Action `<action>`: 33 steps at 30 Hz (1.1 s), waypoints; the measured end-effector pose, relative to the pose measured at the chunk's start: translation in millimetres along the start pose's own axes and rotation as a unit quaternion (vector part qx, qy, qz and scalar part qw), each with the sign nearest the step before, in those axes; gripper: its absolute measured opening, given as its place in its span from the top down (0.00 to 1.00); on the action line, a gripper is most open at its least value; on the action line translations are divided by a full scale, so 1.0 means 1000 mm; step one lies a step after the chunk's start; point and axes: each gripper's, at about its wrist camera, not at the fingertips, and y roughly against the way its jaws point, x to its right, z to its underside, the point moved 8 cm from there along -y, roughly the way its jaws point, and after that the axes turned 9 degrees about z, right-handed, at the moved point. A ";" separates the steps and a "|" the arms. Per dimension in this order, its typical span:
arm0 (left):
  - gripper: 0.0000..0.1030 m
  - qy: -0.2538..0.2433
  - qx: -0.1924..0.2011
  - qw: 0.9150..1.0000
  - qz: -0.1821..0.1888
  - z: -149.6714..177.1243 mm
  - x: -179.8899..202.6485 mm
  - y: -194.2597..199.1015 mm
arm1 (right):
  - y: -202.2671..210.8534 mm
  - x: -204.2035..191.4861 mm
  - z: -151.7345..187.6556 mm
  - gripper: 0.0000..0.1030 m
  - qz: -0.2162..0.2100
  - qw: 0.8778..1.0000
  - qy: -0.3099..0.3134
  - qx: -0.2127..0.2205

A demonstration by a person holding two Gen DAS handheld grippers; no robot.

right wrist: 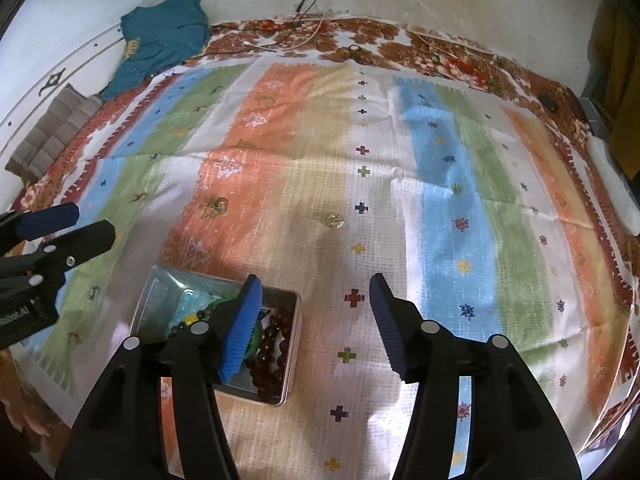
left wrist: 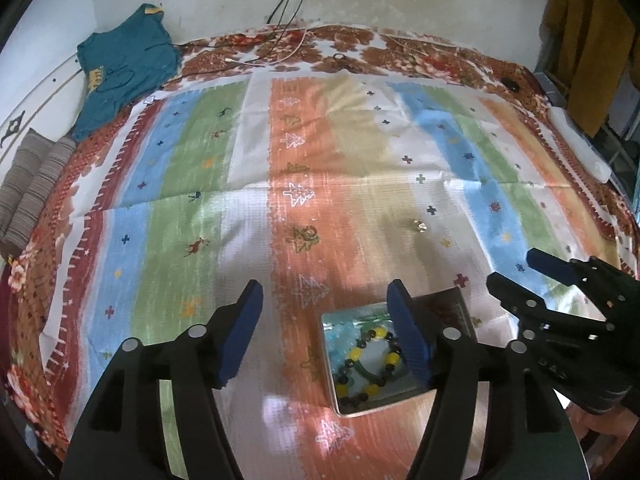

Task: Organize jewelry
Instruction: 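Move left gripper to the gold ring while right gripper approaches the gold charm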

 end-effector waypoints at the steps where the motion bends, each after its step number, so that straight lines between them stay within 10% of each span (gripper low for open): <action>1: 0.37 0.002 -0.003 1.000 -0.004 0.000 -0.002 -0.003 | -0.002 0.000 -0.001 0.44 0.000 1.000 0.000 -0.001; 33: 0.30 0.011 -0.055 0.998 -0.031 -0.020 -0.030 -0.066 | -0.057 0.001 -0.023 0.40 0.041 0.998 0.011 -0.038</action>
